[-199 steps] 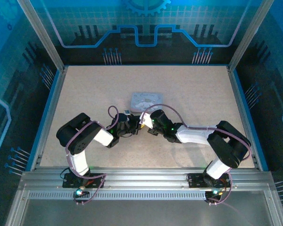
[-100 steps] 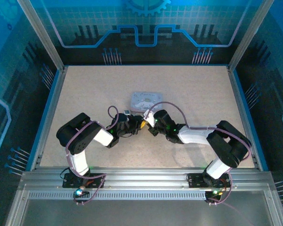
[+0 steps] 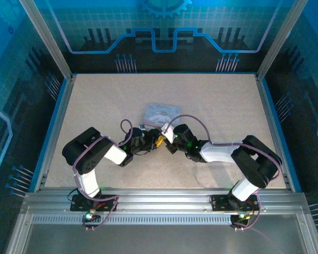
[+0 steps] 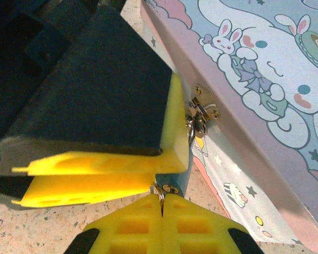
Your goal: Unlock the padlock with the key
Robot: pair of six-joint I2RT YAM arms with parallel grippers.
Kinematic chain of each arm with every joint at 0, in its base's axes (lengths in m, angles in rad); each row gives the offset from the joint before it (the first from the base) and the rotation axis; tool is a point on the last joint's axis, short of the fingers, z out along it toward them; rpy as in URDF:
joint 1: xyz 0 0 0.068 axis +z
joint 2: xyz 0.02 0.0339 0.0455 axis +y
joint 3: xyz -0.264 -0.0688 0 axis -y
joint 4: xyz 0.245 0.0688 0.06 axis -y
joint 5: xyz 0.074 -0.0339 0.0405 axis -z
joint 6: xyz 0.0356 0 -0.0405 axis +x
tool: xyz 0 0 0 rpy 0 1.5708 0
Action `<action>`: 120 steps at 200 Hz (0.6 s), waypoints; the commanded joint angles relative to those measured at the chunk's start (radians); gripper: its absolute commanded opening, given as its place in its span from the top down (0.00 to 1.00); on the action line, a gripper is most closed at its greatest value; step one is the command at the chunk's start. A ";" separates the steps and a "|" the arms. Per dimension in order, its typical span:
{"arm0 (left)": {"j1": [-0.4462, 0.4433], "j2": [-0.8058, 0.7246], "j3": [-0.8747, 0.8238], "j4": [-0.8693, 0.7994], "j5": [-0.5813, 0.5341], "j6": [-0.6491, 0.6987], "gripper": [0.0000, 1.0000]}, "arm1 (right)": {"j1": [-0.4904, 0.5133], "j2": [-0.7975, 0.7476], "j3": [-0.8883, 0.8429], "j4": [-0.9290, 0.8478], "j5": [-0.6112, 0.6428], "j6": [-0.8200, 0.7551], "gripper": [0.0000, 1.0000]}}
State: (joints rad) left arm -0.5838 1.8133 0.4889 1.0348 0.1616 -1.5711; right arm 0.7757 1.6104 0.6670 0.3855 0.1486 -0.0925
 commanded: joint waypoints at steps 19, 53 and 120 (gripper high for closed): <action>0.016 -0.013 0.003 -0.014 0.007 0.026 0.61 | -0.005 0.005 -0.022 0.001 -0.022 0.017 1.00; 0.021 -0.007 0.025 -0.032 0.015 0.035 0.59 | -0.004 0.008 -0.016 -0.004 -0.025 0.014 1.00; 0.020 0.022 0.060 -0.035 0.033 0.035 0.66 | 0.007 0.023 0.004 -0.017 -0.023 0.007 1.00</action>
State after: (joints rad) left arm -0.5720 1.8179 0.5224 1.0042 0.1711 -1.5631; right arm 0.7761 1.6108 0.6666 0.3855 0.1486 -0.0929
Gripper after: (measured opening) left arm 0.364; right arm 0.041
